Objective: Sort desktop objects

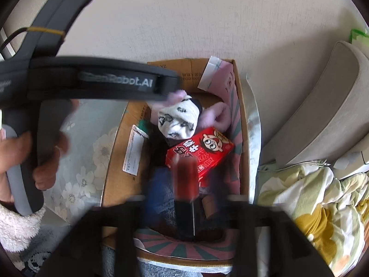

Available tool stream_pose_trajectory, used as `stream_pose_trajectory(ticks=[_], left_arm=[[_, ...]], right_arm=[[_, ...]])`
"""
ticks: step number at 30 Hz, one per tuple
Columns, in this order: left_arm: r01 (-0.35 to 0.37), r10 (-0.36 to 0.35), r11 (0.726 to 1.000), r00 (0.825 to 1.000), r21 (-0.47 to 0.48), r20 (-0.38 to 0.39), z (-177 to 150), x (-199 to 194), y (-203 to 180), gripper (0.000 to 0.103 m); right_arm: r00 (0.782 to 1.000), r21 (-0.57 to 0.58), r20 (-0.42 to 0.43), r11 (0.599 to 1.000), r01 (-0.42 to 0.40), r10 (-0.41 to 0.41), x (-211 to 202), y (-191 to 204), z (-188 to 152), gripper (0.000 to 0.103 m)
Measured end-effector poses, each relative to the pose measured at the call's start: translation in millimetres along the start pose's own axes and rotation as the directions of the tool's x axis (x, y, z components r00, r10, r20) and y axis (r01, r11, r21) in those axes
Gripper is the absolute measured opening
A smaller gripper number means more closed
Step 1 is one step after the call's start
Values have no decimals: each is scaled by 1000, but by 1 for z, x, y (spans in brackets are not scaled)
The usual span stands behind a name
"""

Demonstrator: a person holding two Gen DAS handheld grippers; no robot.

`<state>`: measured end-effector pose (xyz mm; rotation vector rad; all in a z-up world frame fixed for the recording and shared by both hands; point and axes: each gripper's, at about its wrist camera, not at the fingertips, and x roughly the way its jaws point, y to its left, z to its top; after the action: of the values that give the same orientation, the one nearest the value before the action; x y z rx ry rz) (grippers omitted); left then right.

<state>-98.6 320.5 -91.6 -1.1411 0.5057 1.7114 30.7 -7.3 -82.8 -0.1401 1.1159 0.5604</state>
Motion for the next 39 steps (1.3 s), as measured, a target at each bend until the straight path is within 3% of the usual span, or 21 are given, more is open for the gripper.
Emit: stream_pose_trajectory(ticks=[2,5,18,25,32,35,39], left_arm=[[25,-25,1000,1000,1,14,-4,0,-1,103],[-12,11,999,999,31,35,-7,-6,-7,103],[-2,0,1000,996,18,93,-13,-62,8,103],[-80,81,997,985,-9,153,-14,-109,38,103],[-171,186,982,954,-84,234,-20,-171,83,103],[-244,265,963,929,-112,256,-26,-196,102,103],[-273,308,949,909,-157,282,-38,-226,130,103]], right_arm=[[999,4,8,999,-35,35,-1,-1,-4,103],[998,27,12,998,-56,55,-4,-3,-6,103],[999,33,46,999,19,-21,-15,5,-9,103],[994,56,83,997,60,-65,-33,17,-2,103],[974,35,169,988,148,-152,-69,47,18,103],[974,46,181,990,131,-137,-79,64,27,103],[977,47,190,995,91,-98,-84,89,35,103]])
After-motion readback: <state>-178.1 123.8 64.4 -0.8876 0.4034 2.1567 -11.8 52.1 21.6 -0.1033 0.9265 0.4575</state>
